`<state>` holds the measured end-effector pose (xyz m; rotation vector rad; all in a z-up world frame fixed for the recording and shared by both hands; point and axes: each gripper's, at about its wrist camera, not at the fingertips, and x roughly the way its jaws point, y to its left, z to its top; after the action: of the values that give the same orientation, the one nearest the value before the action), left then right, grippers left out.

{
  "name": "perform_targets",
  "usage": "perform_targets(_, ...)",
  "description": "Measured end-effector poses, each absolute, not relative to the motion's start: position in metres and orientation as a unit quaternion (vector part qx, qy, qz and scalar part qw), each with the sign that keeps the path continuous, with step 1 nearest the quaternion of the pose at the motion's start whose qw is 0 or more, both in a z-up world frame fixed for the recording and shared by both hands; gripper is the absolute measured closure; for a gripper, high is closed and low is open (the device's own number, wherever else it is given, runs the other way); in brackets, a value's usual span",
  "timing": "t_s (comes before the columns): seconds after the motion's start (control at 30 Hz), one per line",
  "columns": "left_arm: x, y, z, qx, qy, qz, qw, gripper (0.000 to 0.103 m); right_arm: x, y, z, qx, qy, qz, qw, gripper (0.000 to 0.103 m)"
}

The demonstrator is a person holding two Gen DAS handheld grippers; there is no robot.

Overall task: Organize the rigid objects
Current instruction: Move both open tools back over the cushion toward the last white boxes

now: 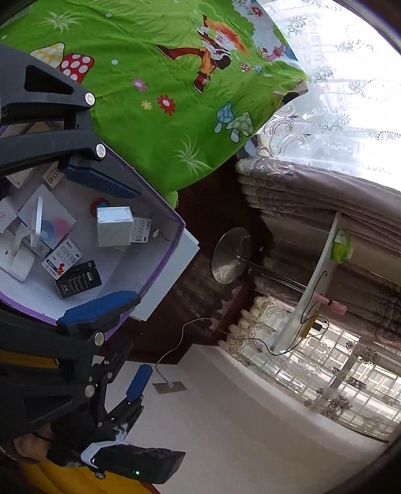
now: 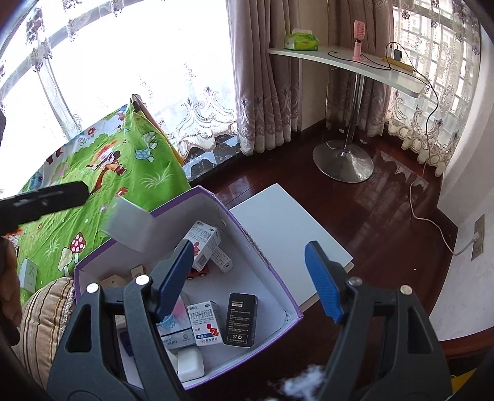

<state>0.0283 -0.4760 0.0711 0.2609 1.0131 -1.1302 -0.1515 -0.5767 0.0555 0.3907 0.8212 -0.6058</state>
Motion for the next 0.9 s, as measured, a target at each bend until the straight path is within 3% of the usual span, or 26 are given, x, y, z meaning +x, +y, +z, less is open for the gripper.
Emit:
perform_targets(0.3,0.043,-0.393,0.084,0.078,0.439,-0.490,0.749,0.039,-0.138,-0.558,0.056,0.172,0.398,-0.266,0.861,0.026)
perform_targets(0.9,0.073,-0.174,0.054,-0.063,0.465,-0.343,0.814,0.038,-0.084,-0.478,0.053,0.122,0.435,-0.171,0.876,0.024)
